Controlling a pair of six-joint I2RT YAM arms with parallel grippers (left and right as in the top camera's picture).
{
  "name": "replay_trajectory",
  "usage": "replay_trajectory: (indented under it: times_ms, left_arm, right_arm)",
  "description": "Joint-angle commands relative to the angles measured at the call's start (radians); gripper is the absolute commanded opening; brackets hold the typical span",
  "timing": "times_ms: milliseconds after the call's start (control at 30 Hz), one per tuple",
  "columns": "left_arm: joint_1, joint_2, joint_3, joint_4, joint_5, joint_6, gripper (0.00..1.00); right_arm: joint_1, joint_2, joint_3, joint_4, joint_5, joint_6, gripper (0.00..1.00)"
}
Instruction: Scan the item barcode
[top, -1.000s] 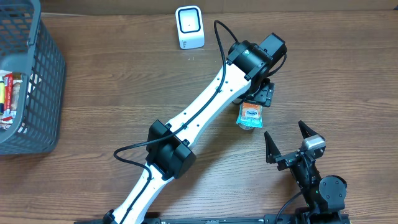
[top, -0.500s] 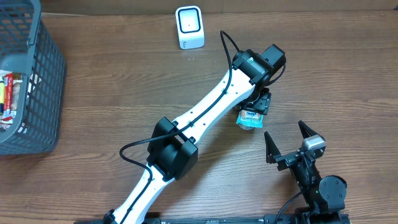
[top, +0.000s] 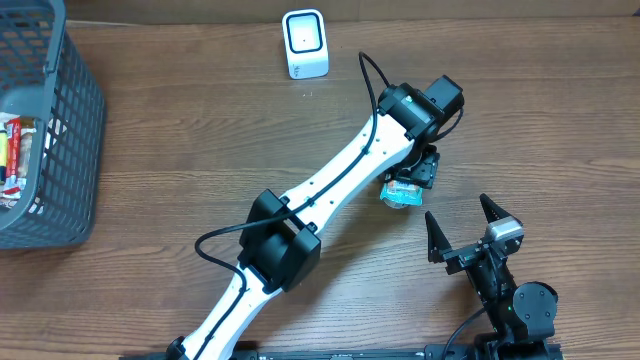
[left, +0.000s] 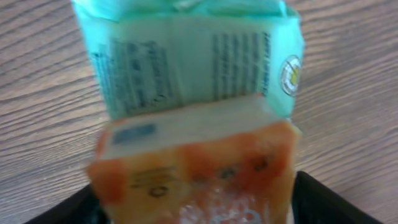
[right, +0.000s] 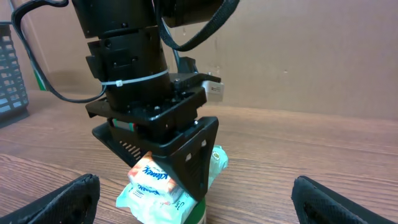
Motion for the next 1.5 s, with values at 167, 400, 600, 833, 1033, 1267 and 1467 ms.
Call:
replay_trajectory:
  times_ms: [167, 400, 600, 833, 1033, 1267, 1467]
  left_arm:
    - [0.021, -0.023, 0.051, -0.028, 0.009, 0.027, 0.62]
    - [0.031, -0.025, 0.110, -0.067, 0.034, 0.027, 0.56]
    - [0.026, -0.024, 0.097, -0.063, 0.032, 0.027, 0.63]
    - [0.023, -0.024, 0.039, -0.049, 0.030, 0.027, 0.44]
    - [0.023, -0.024, 0.023, -0.035, 0.031, 0.027, 0.49]
    - [0.032, -0.028, 0.026, -0.031, 0.035, 0.054, 0.09]
    - [0.085, -0.056, 0.068, -0.074, 0.042, 0.078, 0.04]
  right_arm:
    - [-0.006, -0.008, -0.011, 0.005, 0.010, 0.007, 1.00]
    - [-0.006, -0.008, -0.011, 0.005, 0.010, 0.007, 1.00]
    - [-0.006, -0.008, -0.011, 0.005, 0.010, 0.007, 1.00]
    - [-0.006, -0.008, -0.011, 0.005, 0.010, 0.007, 1.00]
    - [-0.006, -0.008, -0.011, 0.005, 0.010, 0.007, 1.00]
    - [-0.006, -0.008, -0.011, 0.005, 0.010, 0.007, 1.00]
    - [-0.006, -0.008, -0.011, 0.005, 0.010, 0.007, 1.00]
